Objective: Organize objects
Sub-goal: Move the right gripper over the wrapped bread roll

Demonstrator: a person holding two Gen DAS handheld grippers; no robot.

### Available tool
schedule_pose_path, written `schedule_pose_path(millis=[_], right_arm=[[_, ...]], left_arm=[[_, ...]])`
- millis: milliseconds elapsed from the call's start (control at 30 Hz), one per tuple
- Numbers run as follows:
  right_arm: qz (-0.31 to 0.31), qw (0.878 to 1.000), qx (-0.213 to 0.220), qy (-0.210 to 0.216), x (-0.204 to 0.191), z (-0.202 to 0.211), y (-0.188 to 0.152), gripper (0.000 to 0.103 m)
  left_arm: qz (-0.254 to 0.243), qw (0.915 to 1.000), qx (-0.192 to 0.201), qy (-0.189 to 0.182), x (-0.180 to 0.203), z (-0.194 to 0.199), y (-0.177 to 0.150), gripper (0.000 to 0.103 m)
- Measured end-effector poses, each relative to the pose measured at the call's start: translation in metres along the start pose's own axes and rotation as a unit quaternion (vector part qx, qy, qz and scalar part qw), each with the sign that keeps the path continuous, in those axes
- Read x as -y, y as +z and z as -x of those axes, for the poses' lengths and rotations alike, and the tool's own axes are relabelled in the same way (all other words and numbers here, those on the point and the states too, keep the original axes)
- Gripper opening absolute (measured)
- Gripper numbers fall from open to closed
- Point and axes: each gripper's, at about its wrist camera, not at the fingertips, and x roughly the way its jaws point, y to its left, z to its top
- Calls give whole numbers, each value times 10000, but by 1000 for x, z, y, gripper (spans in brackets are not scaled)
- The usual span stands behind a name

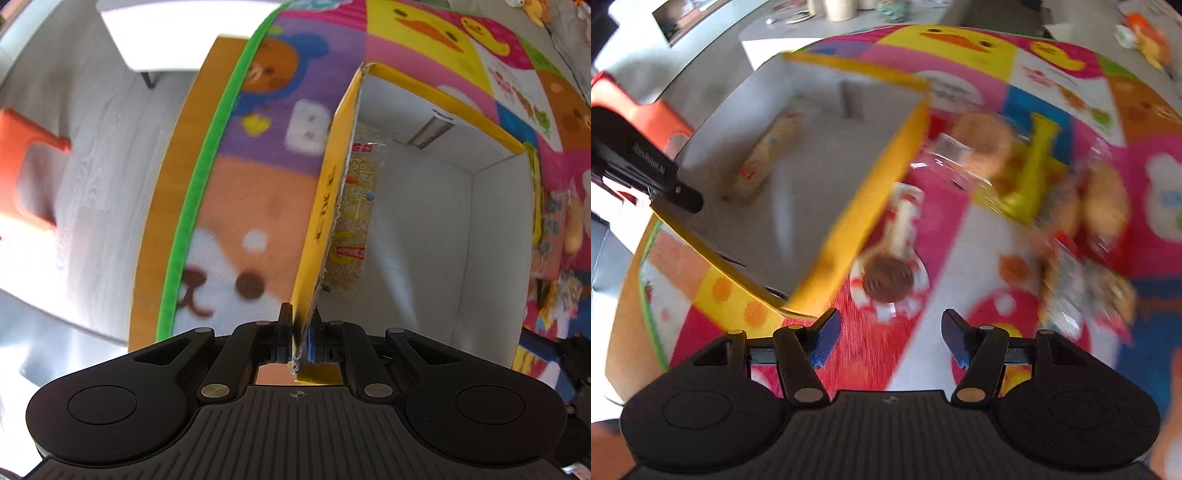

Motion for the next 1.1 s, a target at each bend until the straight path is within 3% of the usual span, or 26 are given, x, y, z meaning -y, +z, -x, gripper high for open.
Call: schedule_pose_path(millis=[100, 167, 300, 333, 467, 600, 733, 867, 933, 967, 1100], right_arm=[[116, 9998, 66, -146, 4, -20, 13, 57], [26, 9998, 174, 28, 13, -23, 18, 55], [12, 9987, 226, 462, 24, -24, 20, 28], [14, 9986, 236, 469, 23, -22, 16, 27], [-92, 9982, 300, 511, 28, -10, 5, 27], [394, 9968, 478, 502, 23, 5, -14, 39], [684, 9958, 482, 367, 7, -3, -18, 40], [281, 9983, 484, 153, 2, -23, 1, 57], [193, 9992, 351, 59, 2, -35, 9, 52], [201, 9993, 319, 51, 3, -37, 11, 45], [123, 9995, 277, -67, 14, -26, 0, 45]], left_arm=[[-16, 9998, 152, 90, 5, 0, 11, 8], [91, 9997, 207, 76, 4, -1, 16, 8], [314, 9992, 242, 74, 6, -2, 20, 9], [333, 9991, 249, 65, 7, -2, 20, 9], [353, 9989, 274, 106, 10, -1, 20, 8], [435, 9984, 324, 174, 5, 2, 19, 9], [740, 9966, 311, 201, -7, 4, 15, 9], [918, 9952, 281, 202, -11, 3, 11, 10], [830, 9959, 290, 206, -8, 2, 11, 9], [780, 9963, 297, 186, -7, 2, 11, 9], [685, 9970, 345, 143, -2, -1, 15, 9]])
